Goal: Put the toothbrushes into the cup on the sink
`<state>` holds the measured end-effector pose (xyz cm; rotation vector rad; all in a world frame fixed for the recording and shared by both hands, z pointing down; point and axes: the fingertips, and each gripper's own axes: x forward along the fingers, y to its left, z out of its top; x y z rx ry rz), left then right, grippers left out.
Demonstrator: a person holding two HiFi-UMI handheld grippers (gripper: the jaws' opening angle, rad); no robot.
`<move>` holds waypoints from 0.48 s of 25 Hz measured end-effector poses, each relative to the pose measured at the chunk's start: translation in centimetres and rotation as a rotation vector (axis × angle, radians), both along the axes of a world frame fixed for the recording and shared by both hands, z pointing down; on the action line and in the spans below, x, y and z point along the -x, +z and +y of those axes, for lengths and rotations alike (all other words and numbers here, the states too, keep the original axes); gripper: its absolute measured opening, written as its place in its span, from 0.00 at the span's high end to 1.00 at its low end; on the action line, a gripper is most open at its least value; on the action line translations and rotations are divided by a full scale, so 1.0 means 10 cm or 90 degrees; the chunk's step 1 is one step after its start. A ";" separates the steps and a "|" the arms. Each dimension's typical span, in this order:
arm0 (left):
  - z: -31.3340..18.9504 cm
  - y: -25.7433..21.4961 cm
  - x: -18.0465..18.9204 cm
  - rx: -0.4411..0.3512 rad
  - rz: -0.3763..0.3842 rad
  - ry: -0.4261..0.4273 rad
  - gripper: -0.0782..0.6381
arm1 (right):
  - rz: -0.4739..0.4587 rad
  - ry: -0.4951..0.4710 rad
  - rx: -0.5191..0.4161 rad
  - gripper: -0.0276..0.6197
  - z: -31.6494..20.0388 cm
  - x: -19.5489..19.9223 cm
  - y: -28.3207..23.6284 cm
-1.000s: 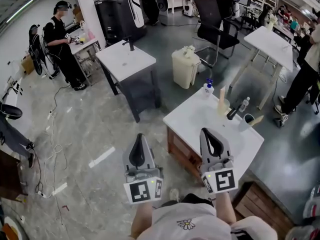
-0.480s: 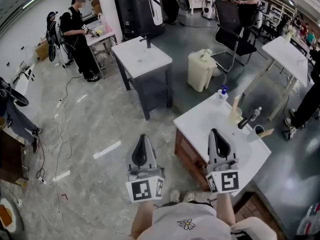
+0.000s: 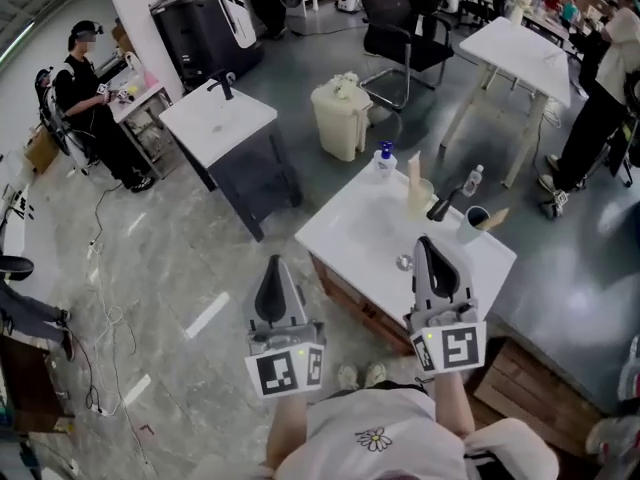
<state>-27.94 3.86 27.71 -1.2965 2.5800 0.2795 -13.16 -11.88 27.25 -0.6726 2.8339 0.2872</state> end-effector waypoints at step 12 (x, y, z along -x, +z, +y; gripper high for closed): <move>-1.51 0.06 -0.82 -0.018 -0.011 0.197 0.87 | -0.012 0.217 0.018 0.94 -0.93 -1.34 0.31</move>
